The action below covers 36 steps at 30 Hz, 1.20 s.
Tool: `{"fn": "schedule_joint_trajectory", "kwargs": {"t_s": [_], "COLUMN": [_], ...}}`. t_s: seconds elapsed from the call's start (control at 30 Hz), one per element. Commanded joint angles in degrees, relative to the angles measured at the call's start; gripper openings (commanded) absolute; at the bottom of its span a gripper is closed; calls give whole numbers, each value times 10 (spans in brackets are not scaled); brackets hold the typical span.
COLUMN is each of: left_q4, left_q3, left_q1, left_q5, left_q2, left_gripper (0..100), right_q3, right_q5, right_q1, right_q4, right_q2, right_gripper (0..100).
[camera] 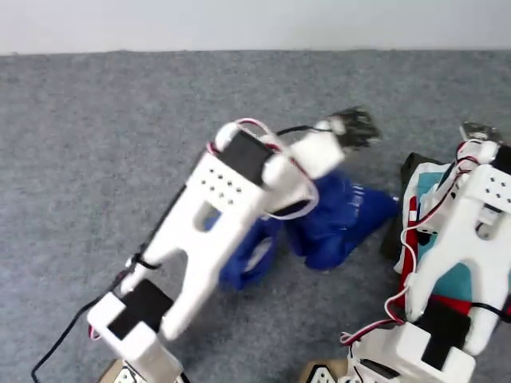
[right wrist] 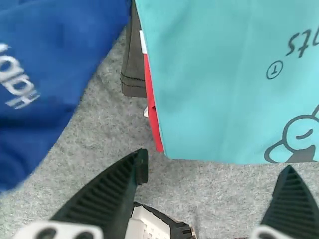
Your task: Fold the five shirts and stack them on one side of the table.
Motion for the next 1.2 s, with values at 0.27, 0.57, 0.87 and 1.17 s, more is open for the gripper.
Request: {"fn": "schedule_joint_trajectory", "kwargs": {"t_s": [0.27, 0.57, 0.87, 1.17], "left_q4": [1, -76, -52, -13], "left_q3": [252, 279, 339, 190], "left_q1": [-216, -339, -343, -360], "left_q5": [-8, 18, -34, 31], "left_q2": [-28, -28, -26, -31], "left_gripper": [13, 16, 269, 261], "right_q3": [-3, -2, -2, -2], "right_q5": [2, 2, 2, 4], "right_q1": [-6, -6, -6, -6], "right_q4": [21, 21, 21, 19], "right_q2": [-19, -19, -19, -19], "right_gripper": [391, 391, 391, 391]}}
